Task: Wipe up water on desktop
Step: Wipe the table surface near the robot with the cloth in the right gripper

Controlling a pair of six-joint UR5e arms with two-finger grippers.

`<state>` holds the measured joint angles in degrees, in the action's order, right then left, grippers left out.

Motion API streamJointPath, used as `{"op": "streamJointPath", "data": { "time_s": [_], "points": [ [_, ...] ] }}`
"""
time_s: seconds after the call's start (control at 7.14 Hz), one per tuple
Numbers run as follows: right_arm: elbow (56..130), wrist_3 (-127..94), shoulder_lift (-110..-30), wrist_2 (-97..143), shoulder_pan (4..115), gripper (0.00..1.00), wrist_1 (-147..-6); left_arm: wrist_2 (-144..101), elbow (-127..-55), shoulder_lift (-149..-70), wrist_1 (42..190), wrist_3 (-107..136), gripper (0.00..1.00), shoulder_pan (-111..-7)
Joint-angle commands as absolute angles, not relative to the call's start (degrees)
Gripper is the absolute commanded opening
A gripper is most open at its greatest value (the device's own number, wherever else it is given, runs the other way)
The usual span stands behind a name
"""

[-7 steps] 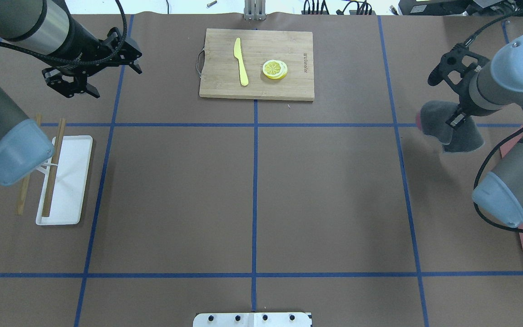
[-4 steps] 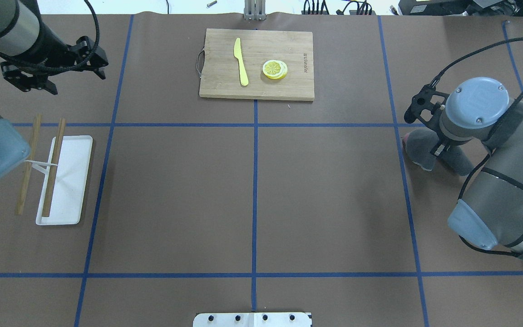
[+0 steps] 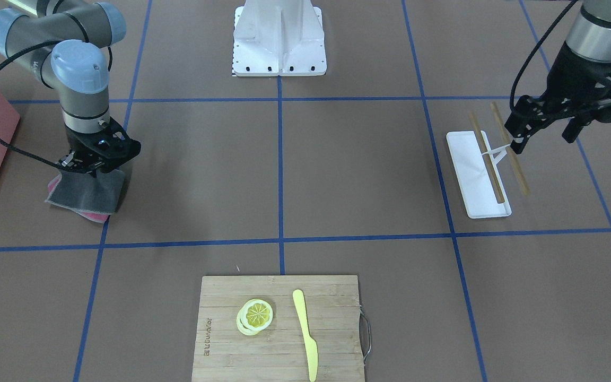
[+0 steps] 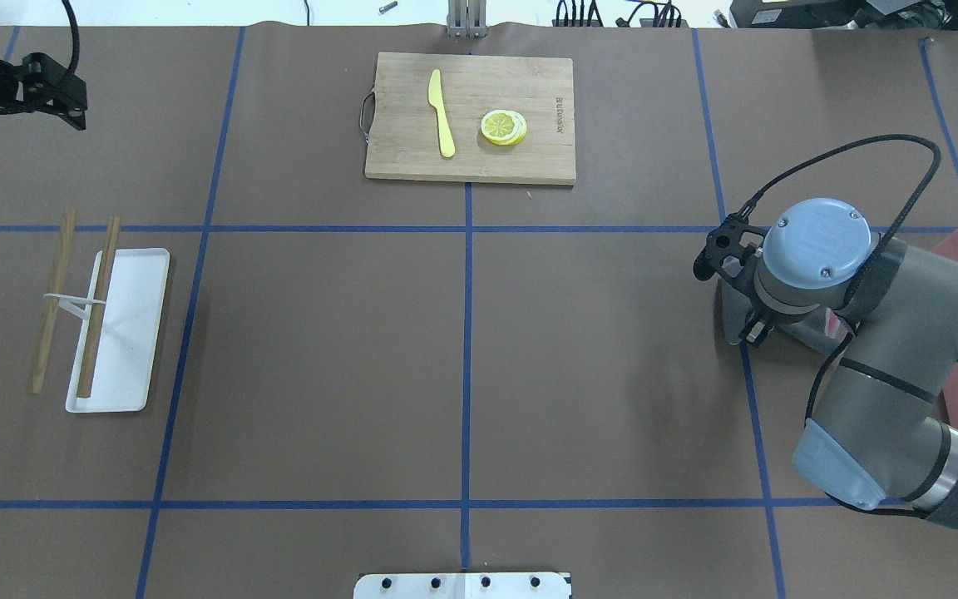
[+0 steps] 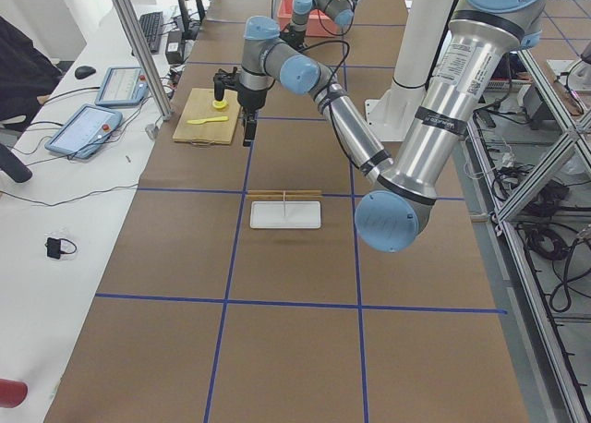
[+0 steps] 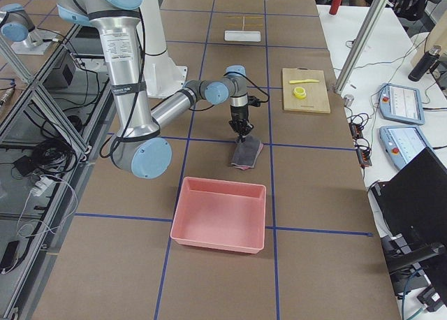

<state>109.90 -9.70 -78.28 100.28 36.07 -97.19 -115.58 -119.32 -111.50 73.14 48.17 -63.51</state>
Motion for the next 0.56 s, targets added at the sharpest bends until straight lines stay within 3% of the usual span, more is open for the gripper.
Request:
{"op": "streamJointPath", "data": {
  "time_s": [0.0,0.42],
  "points": [
    [114.4,-19.5,-78.6,105.9,31.4,0.00,-97.2,-114.4,-119.4,-110.5,73.1,44.9,0.98,-64.6],
    [120.1,-35.4,-77.8,109.2,23.1,0.00,-96.9,-110.5,-119.3,-110.0,73.2,45.0,0.98,-66.2]
  ]
}}
